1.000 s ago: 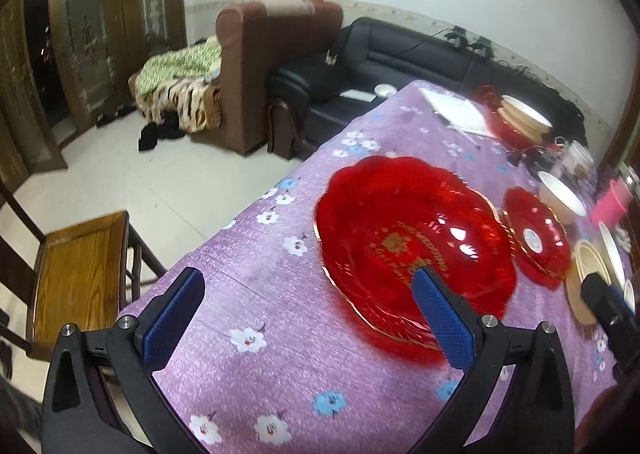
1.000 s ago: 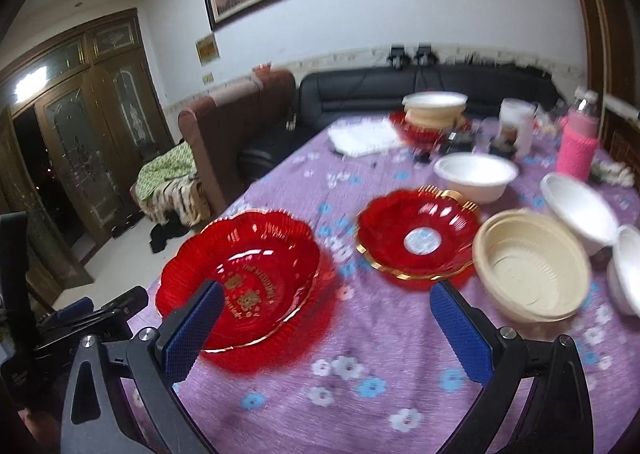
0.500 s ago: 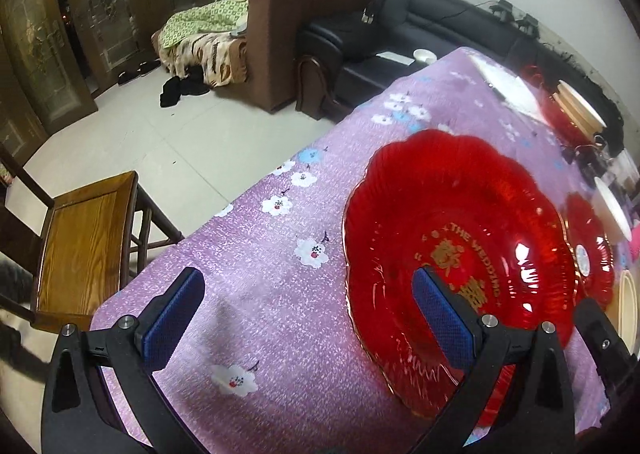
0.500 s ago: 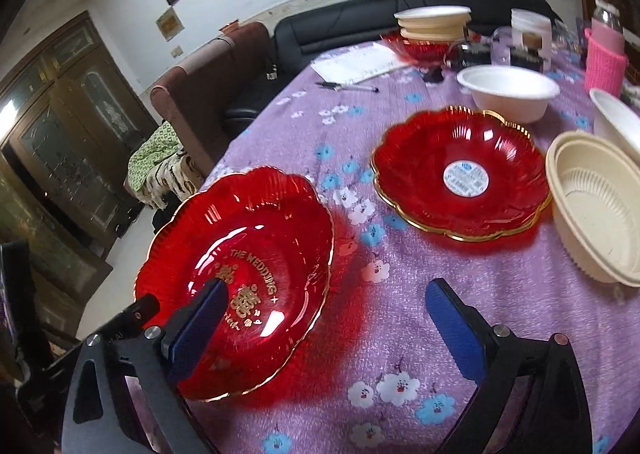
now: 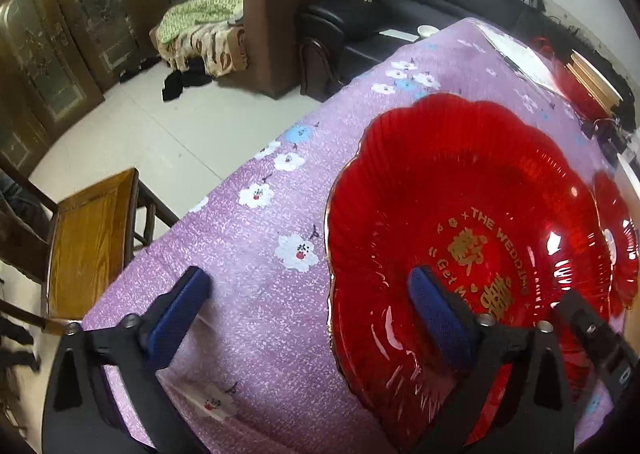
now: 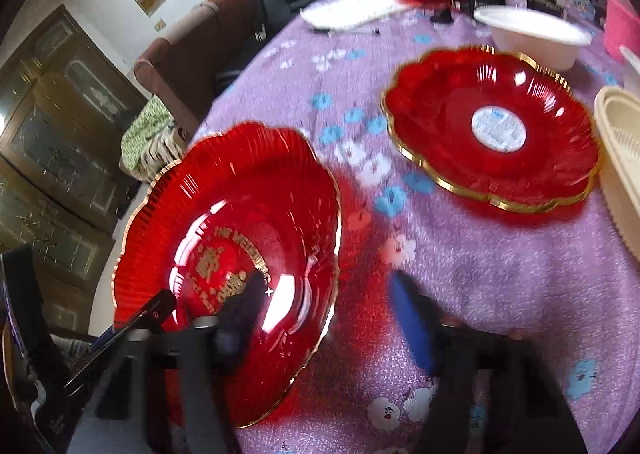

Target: Organize plates and bowls

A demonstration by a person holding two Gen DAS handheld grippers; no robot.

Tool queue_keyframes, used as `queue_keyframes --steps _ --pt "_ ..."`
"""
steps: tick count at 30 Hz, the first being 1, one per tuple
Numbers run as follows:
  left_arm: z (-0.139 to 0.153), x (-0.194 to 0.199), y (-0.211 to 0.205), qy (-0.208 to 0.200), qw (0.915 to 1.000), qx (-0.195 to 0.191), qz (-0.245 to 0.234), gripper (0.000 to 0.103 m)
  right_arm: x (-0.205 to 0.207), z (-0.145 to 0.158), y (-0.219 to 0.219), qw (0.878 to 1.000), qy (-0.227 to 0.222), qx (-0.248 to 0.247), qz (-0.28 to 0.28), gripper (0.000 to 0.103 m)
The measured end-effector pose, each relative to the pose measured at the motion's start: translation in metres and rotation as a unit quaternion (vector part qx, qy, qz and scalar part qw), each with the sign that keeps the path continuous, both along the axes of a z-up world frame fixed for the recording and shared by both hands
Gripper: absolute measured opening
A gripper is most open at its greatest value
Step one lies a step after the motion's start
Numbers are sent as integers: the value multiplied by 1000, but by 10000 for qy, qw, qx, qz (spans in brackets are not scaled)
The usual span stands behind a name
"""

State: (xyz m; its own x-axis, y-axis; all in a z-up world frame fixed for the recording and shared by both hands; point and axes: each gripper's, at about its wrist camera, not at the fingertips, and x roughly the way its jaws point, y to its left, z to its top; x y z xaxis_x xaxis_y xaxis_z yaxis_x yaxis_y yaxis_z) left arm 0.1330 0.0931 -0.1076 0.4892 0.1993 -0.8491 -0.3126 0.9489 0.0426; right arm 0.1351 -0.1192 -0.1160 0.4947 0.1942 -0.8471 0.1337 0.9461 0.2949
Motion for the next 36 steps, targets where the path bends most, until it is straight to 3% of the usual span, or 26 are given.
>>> queue_keyframes --steps 2,5,7,9,17,23,36 --pt "3 -2 1 -92 9999 63 -6 83 0 0 -1 10000 -25 -23 -42 24" --pt "7 -3 1 -242 9997 -25 -74 62 3 -3 -4 9998 39 166 -50 20" --pt "9 -3 -1 -300 9991 -238 -194 32 2 -3 -2 9998 7 216 -2 13" --pt "8 -2 -5 -243 9974 -560 -376 20 3 -3 -1 9996 -17 277 62 9" --pt "9 -3 -13 -367 9978 -306 -461 20 1 -3 -1 9996 -166 231 80 9" --pt "9 -7 -16 -321 9977 -353 -490 20 -3 -3 -5 9993 -207 306 40 9" --pt "17 -67 3 -343 9977 -311 -489 18 -50 5 8 9983 -140 359 429 10"
